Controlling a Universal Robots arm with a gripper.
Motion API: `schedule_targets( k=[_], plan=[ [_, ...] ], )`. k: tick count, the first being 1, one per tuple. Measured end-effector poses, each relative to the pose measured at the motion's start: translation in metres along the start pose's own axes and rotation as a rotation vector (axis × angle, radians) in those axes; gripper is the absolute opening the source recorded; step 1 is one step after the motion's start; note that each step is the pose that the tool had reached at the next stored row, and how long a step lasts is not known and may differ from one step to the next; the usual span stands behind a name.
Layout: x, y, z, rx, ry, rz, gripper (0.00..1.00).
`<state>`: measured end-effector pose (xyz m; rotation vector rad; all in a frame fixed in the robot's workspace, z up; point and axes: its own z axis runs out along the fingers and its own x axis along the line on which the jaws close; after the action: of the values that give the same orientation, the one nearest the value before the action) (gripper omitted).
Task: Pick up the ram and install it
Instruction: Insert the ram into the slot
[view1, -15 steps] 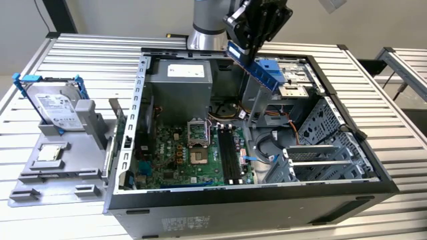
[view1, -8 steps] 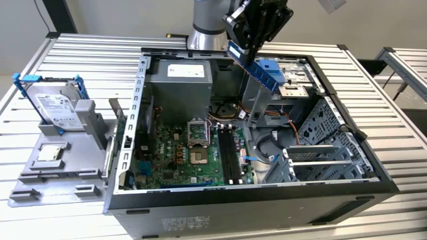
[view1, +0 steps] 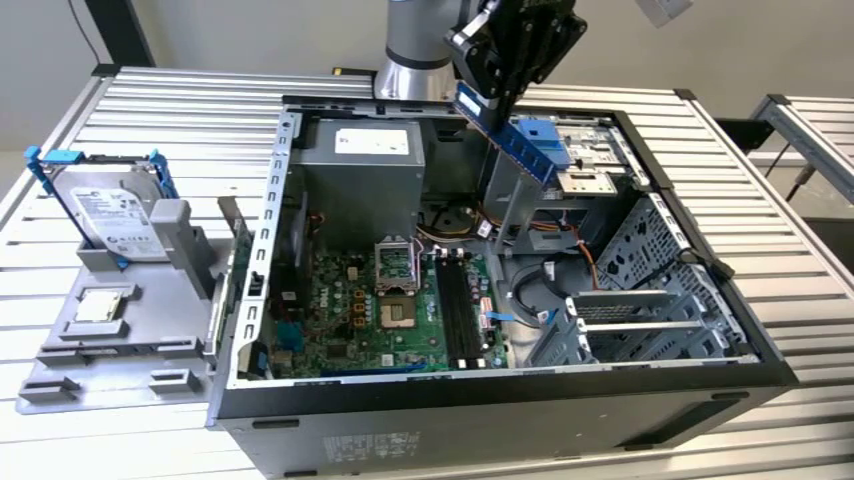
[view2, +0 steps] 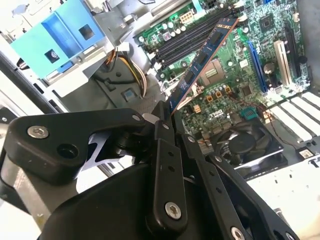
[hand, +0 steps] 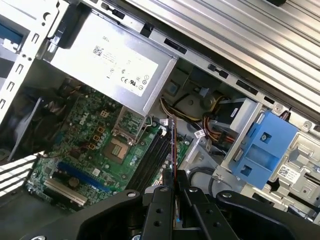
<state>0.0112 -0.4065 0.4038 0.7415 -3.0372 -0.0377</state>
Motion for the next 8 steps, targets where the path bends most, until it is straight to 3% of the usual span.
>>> schedule_targets(
  k=[8],
  plan=[
    [0.0000,-0.0001,0.0007,-0.0005,-0.0022,0.082,0.00]
  ],
)
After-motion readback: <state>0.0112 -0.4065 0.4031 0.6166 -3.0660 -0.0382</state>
